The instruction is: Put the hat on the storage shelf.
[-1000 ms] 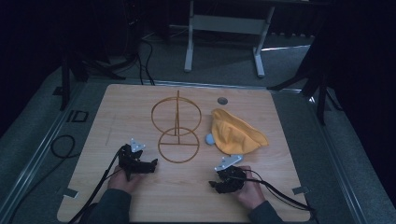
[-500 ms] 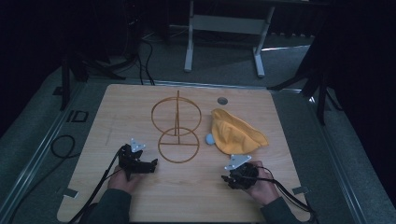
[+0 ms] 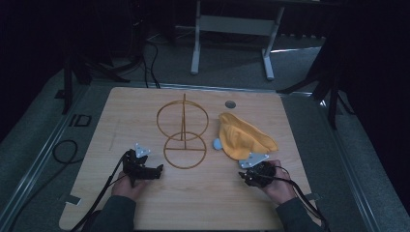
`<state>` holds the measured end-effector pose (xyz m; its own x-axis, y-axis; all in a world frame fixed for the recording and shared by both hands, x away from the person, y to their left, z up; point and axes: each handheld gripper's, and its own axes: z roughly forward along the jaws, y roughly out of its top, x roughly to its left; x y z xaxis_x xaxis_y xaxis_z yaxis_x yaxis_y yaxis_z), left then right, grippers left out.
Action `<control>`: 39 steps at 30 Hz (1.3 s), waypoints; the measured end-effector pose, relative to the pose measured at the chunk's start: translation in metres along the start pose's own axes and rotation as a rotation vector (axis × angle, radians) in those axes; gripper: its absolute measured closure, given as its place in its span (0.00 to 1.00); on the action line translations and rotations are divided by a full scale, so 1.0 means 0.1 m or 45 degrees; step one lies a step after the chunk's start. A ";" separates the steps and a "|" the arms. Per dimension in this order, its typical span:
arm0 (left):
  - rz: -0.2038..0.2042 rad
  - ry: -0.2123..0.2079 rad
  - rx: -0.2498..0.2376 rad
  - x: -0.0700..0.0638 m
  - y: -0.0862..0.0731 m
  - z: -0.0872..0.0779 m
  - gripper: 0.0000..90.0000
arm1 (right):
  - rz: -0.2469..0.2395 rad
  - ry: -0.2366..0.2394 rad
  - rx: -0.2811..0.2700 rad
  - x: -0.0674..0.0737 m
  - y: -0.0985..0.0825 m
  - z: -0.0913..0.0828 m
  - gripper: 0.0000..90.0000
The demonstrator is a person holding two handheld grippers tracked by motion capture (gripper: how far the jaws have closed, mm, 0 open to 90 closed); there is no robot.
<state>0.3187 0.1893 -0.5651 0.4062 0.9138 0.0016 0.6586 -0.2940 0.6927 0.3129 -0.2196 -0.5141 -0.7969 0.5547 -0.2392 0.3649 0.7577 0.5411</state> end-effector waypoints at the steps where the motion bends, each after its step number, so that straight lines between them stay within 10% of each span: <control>1: 0.000 0.000 0.000 0.00 0.00 0.00 0.02 | 0.006 -0.001 -0.003 -0.02 0.00 0.01 0.65; 26: 0.000 -0.001 -0.001 0.00 0.00 0.00 0.02 | 0.026 0.035 0.071 -0.30 0.02 0.34 0.59; 39: 0.000 -0.001 -0.001 0.00 0.00 0.00 0.02 | 0.077 0.034 0.059 -0.39 0.08 0.35 0.91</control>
<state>0.3187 0.1893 -0.5651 0.4068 0.9135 0.0013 0.6581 -0.2940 0.6931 0.3638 -0.2231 -0.5282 -0.7850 0.5911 -0.1855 0.4341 0.7384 0.5162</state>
